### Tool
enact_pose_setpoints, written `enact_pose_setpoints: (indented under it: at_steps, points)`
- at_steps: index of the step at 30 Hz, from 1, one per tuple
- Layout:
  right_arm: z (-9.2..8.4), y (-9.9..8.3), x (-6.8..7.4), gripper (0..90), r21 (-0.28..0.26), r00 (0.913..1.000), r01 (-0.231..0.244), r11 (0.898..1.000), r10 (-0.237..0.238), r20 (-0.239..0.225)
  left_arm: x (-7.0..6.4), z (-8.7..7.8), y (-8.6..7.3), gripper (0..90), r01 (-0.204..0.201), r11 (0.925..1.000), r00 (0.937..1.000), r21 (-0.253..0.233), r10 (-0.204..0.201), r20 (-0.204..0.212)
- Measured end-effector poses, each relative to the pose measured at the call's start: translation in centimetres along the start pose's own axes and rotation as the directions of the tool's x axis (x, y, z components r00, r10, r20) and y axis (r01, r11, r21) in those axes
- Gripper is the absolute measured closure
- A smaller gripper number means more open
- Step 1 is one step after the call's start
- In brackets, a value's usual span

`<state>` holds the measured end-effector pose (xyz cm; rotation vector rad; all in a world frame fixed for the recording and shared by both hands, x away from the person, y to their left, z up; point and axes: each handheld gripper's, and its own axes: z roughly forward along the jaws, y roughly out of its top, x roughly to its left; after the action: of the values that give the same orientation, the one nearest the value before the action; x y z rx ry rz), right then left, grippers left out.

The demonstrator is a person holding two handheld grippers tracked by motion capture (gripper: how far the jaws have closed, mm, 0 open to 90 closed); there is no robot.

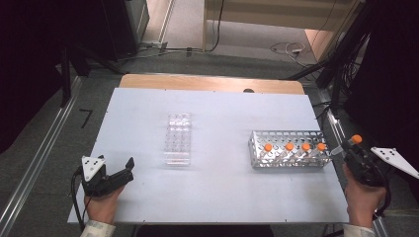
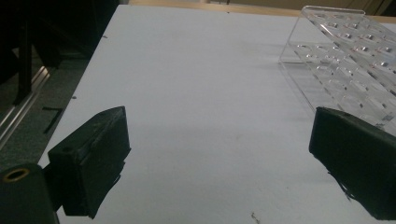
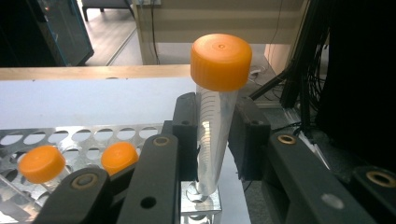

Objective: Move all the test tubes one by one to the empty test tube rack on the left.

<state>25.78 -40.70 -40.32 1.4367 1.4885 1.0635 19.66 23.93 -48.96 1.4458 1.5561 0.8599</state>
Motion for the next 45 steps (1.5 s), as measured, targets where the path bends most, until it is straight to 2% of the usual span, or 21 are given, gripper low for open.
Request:
enact_pose_setpoints:
  at_steps: [5,12,21,26,30,33,37,39,45]
  points:
    - [-0.8,0.0,0.2,71.5,0.027,0.9999,0.011,1.0,-0.011,-0.012,0.1,-0.1,0.0,5.5,0.0,1.0,1.0,-0.003,0.0,0.003]
    - [-1.8,-1.3,1.4,71.7,0.074,0.9968,0.066,0.995,-0.062,-0.049,0.1,-0.1,0.0,5.5,0.002,1.0,1.0,-0.007,-0.002,0.004]
    - [-3.4,-2.0,2.5,71.7,0.101,0.9928,0.075,0.992,-0.065,-0.1,0.1,-0.2,0.0,5.5,0.001,1.0,1.0,-0.007,-0.001,0.008]
    - [-3.8,-2.5,3.4,71.7,0.111,0.9873,0.092,0.99,-0.076,-0.139,0.0,-0.2,0.0,5.5,-0.002,1.0,0.9999,-0.003,0.003,0.012]
    - [-3.7,-3.2,4.7,71.6,0.13,0.9805,0.116,0.985,-0.092,-0.174,0.0,-0.2,0.0,5.5,-0.002,1.0,0.9999,-0.001,0.002,0.013]
    - [-3.6,-3.4,5.1,71.6,0.135,0.9783,0.118,0.984,-0.092,-0.186,0.0,-0.2,0.0,5.5,-0.004,1.0,0.9999,-0.002,0.004,0.016]
    - [-3.5,-3.8,6.1,71.7,0.142,0.9707,0.138,0.98,-0.106,-0.216,-0.1,-0.1,0.0,5.5,-0.006,1.0,0.9998,-0.001,0.006,0.018]
    - [-3.4,-4.0,6.9,71.7,0.142,0.9641,0.15,0.978,-0.113,-0.24,-0.1,-0.1,0.0,5.5,-0.007,1.0,0.9998,-0.001,0.007,0.018]
    - [-3.2,-4.2,7.6,71.7,0.144,0.9557,0.151,0.978,-0.107,-0.274,-0.2,-0.1,0.0,5.5,-0.015,0.9999,0.9997,0.003,0.015,0.021]
